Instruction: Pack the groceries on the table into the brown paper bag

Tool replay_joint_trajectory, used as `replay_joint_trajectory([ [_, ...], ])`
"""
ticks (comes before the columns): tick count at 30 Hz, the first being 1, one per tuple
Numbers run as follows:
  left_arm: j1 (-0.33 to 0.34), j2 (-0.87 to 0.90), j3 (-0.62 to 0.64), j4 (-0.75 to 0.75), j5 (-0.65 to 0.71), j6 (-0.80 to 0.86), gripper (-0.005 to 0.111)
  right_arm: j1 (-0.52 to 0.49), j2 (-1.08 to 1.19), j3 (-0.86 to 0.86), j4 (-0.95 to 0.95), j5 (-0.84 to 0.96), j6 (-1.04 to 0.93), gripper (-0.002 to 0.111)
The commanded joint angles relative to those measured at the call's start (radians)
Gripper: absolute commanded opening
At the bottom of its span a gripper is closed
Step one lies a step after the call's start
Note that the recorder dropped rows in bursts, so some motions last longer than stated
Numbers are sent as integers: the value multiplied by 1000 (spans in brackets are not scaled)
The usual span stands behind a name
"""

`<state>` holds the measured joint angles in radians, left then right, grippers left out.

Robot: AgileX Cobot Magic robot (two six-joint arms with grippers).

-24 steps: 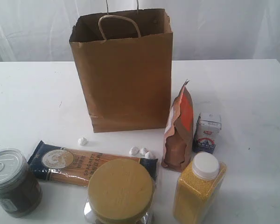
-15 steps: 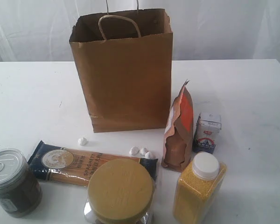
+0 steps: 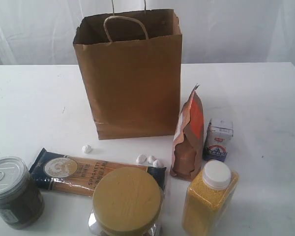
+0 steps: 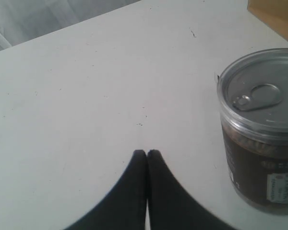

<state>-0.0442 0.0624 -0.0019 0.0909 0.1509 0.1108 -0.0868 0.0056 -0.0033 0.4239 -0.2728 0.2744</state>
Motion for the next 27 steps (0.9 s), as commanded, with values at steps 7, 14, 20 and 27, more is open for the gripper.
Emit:
replay_joint_trajectory([
  [7, 3, -5, 2, -9, -1, -2, 0, -4, -6, -25, -239, -60, 353, 0],
  [14, 3, -5, 2, -9, -1, -2, 0, -4, -6, -20, -356, 424, 200, 0],
  [20, 3, -5, 2, -9, -4, -2, 0, -4, -6, 3, -375, 509, 270, 0],
  [27, 3, -5, 2, -302, -107, -234, 0, -4, -6, 3, -379, 507, 311, 0],
])
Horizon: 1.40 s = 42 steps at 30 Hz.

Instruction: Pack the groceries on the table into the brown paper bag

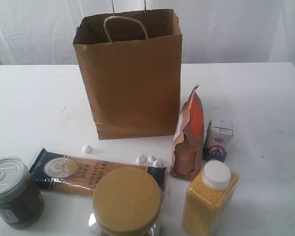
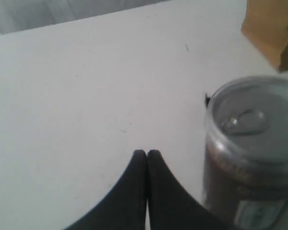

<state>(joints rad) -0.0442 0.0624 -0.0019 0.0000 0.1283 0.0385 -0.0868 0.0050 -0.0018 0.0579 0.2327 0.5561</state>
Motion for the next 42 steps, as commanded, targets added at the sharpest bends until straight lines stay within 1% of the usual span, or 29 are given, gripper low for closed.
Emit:
replay_joint_trajectory([
  [1, 3, -5, 2, -245, -102, -190, 0, -4, -5, 2, -13, 3, 32, 0],
  [2, 3, -5, 2, -282, -116, -229, 0, -4, -5, 2, -8, 3, 32, 0],
  [5, 3, -5, 2, -292, -128, -284, 0, -4, -5, 2, -9, 7, 32, 0],
  [7, 3, -5, 2, -292, -212, -301, 0, -4, -5, 2, -9, 9, 32, 0],
  [10, 3, -3, 2, -292, -586, -339, 0, -4, -5, 2, -9, 22, 32, 0],
  [11, 3, -1, 2, -292, -786, -329, 0, -4, -5, 2, -9, 29, 32, 0],
  [12, 3, 8, 2, -302, -886, -311, 0, -4, -5, 2, -9, 29, 32, 0],
  [13, 3, 19, -24, -329, -954, -290, 0, -4, -5, 2, -9, 29, 32, 0],
  [15, 3, 46, -112, -357, -940, -263, 0, -4, -5, 2, -9, 38, 32, 0],
  [17, 3, 99, -239, -357, -859, -190, 0, -4, -5, 2, -9, 51, 32, 0],
  [19, 3, 173, -391, -357, -755, -62, 0, -4, -5, 2, -18, 53, 27, 0],
  [21, 3, 290, -547, -357, -562, 131, 0, -4, -5, 2, -38, 53, 24, 0],
  [23, 3, 443, -739, -361, -225, 307, 0, -4, -5, 2, -50, 53, 24, 0],
  [24, 3, 514, -814, -361, -77, 335, 0, -4, -5, 2, -58, 51, 24, 0],
  [27, 3, 766, -1067, -358, 475, 335, 0, -4, -5, 2, -58, 39, 24, 0],
  [28, 3, 825, -1138, -358, 639, 335, 0, -4, -5, 2, -58, 32, 24, 0],
  [30, 3, 945, -1246, -358, 895, 335, 0, -4, -5, 2, -58, 22, 24, 0],
  [31, 3, 983, -1274, -358, 971, 333, 0, -4, -5, 2, -58, 20, 24, 0],
  [33, 3, 1049, -1312, -358, 1082, 333, 0, -4, -5, 2, -58, 20, 24, 0],
  [35, 3, 1084, -1314, -353, 1093, 333, 0, -4, -5, 2, -58, 20, 24, 0],
  [37, 3, 1101, -1293, -343, 1093, 336, 7, -4, -5, 2, -58, 20, 24, 0],
  [38, 3, 1103, -1273, -343, 1093, 340, 13, -4, -5, 2, -58, 20, 24, 0],
  [40, 3, 1103, -1210, -345, 1093, 370, 30, -4, -5, 2, -58, 20, 24, 0],
  [42, 3, 1103, -1140, -345, 1093, 438, 54, -4, -5, 2, -58, 20, 24, 0],
])
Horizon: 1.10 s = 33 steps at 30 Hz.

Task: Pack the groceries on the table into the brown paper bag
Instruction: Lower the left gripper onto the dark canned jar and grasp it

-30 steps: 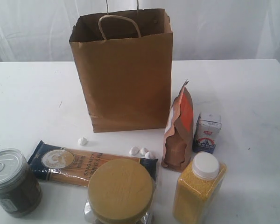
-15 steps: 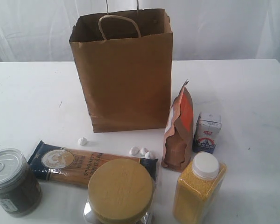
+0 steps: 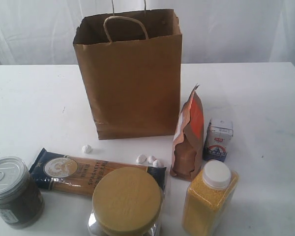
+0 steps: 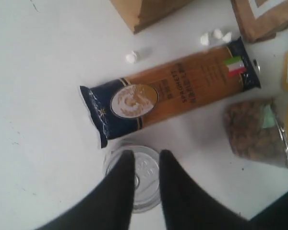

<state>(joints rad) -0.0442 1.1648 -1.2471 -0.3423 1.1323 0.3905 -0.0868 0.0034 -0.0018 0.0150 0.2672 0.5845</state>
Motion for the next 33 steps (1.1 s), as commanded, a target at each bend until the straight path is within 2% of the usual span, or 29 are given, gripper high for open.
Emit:
replay_joint_trajectory([
  [1, 3, 0, 135, -2, 83, 123, 65, -4, -3, 2, -15, -14, -4, 0],
  [3, 3, 0, 208, -2, 37, 167, 92, -4, -3, 2, -15, -14, -4, 0],
  [4, 3, 0, 234, -3, 21, 173, 101, -4, -3, 2, -15, -14, -4, 0],
  [5, 3, 0, 265, -10, -7, 175, 105, -4, -3, 2, -15, -14, -4, 0],
  [10, 3, 0, 393, -143, -159, 175, 105, -4, -3, 2, -15, -14, -4, 0],
  [14, 3, 0, 465, -190, -224, 294, 105, -4, -3, 2, -15, -14, -4, 0],
  [17, 3, 0, 525, -177, -429, 374, 105, -4, -3, 2, -15, -14, -4, 0],
  [19, 3, 0, 523, -212, -467, 377, 105, -4, -3, 2, -15, -14, -4, 0],
  [25, 3, 0, 525, -225, -464, 444, 105, -4, -3, 2, -15, -14, -4, 0],
  [28, 3, 0, 538, -152, -385, 472, 105, -4, -3, 2, -15, -14, -4, 0],
  [30, 3, 0, 588, -101, -438, 470, 105, -4, -3, 2, -15, -14, -4, 0],
  [33, 3, 0, 636, -155, -538, 474, 105, -4, -3, 2, -15, -14, -4, 0],
])
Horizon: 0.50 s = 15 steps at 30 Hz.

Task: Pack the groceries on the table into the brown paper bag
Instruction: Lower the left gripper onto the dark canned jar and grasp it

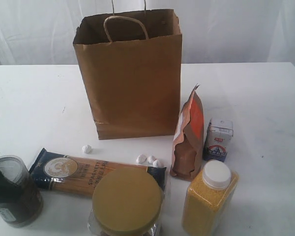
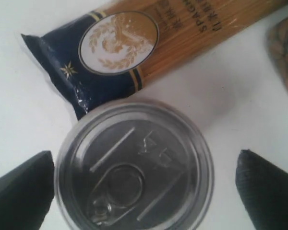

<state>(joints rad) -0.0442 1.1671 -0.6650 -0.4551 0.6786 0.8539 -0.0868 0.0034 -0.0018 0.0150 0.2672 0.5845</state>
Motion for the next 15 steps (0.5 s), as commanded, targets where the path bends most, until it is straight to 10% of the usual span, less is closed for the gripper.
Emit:
replay_joint_trajectory([
  [1, 3, -2, 65, -50, -105, 15, 105, -4, -3, 2, -15, -14, -4, 0],
  [9, 3, -2, 111, -48, -193, 17, 102, -4, -3, 2, -15, -14, -4, 0],
  [15, 3, -2, 111, -64, -193, 17, 62, -4, -3, 2, -15, -14, -4, 0],
])
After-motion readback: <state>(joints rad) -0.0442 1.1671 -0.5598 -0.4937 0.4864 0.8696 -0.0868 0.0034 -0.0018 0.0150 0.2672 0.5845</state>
